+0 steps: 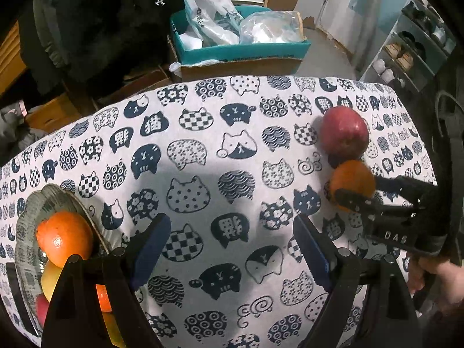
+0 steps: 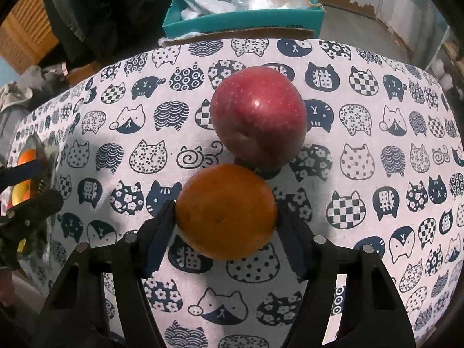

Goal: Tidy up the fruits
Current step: 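Grasp the tangerine with the right tool while the left tool approaches the red apple, then close the left tool on the red apple while the right tool lifts the tangerine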

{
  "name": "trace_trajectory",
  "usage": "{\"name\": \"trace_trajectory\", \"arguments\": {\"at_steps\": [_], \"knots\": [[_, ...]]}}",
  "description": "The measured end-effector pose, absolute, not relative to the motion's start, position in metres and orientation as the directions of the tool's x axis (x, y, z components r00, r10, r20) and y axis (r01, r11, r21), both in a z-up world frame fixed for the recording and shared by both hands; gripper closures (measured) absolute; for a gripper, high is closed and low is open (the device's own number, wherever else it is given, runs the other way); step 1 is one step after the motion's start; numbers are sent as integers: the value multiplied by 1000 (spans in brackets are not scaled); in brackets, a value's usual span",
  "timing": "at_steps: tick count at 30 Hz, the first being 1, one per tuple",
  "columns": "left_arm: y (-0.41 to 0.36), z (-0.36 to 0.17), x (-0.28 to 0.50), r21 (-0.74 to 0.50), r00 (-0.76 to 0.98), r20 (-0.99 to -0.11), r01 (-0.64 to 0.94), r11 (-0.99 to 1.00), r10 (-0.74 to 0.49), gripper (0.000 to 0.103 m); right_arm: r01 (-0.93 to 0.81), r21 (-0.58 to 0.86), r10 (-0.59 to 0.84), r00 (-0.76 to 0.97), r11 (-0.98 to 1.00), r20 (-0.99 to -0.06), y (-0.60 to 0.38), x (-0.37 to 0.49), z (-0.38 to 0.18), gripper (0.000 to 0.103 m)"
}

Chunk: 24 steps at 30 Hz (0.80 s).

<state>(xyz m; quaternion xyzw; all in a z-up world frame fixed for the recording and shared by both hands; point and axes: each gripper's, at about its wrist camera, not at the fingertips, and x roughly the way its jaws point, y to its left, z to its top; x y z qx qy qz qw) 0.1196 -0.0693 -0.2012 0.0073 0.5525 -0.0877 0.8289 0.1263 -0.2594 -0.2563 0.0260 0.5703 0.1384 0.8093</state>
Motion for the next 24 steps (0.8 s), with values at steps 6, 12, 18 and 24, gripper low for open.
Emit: {"name": "trace_trajectory", "arguments": {"at_steps": [6, 12, 18, 24], "knots": [[-85, -194, 129, -127, 376, -910, 148, 981, -174, 15, -169, 194, 240, 325, 966, -915, -277, 119, -251, 36], [-114, -188, 143, -139, 395, -897, 174, 975, -198, 15, -110, 196, 223, 378, 974, -898, -310, 119, -233, 36], [-145, -192, 159, -175, 380, -894, 196, 965, -239, 15, -36, 190, 187, 424, 981, -886, -347, 122, -222, 36], [-176, -199, 172, -183, 359, -897, 230, 956, -258, 15, 20, 195, 165, 458, 981, -873, -373, 132, -216, 36]]}}
